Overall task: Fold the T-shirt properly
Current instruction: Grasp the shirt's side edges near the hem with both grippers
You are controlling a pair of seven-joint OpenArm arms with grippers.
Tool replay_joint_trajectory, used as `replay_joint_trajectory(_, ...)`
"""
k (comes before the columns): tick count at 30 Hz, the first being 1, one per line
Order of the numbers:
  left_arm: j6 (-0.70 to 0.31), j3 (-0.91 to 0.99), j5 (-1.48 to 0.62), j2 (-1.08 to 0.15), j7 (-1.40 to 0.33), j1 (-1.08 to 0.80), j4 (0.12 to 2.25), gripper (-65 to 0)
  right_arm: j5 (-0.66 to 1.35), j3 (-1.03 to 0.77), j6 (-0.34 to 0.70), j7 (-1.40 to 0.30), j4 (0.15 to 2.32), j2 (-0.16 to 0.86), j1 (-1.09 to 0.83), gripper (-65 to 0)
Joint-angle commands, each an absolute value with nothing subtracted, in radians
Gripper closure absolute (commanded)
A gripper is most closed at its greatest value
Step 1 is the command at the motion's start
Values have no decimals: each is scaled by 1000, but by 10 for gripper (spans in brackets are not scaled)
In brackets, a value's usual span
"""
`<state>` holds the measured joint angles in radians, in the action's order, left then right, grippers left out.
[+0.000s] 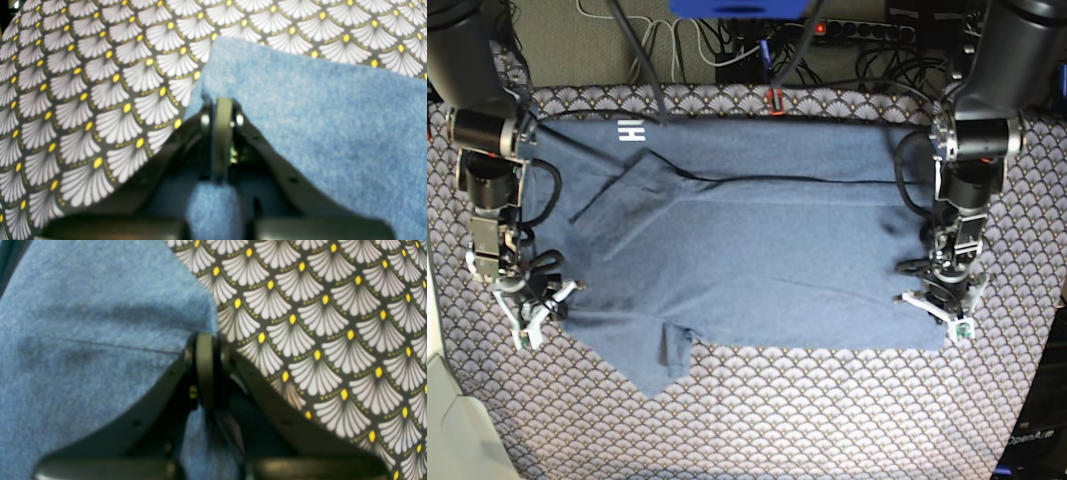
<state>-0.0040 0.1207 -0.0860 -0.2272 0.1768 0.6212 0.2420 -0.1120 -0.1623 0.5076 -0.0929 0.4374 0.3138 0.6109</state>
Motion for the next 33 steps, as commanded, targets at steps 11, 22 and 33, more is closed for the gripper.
replay_joint_trajectory(11,-1,125,-87,-243,162,645,274,-6,-113,-162,509,-97,450,331,633,0)
replay_joint_trajectory(22,4,127,-87,-243,-33,552,579,-422,-113,-162,509,-174,562,326,581,0)
replay_joint_trajectory(33,-5,162,-226,-257,-27,555,469,-445,-113,-162,509,-193,575,326,573,0)
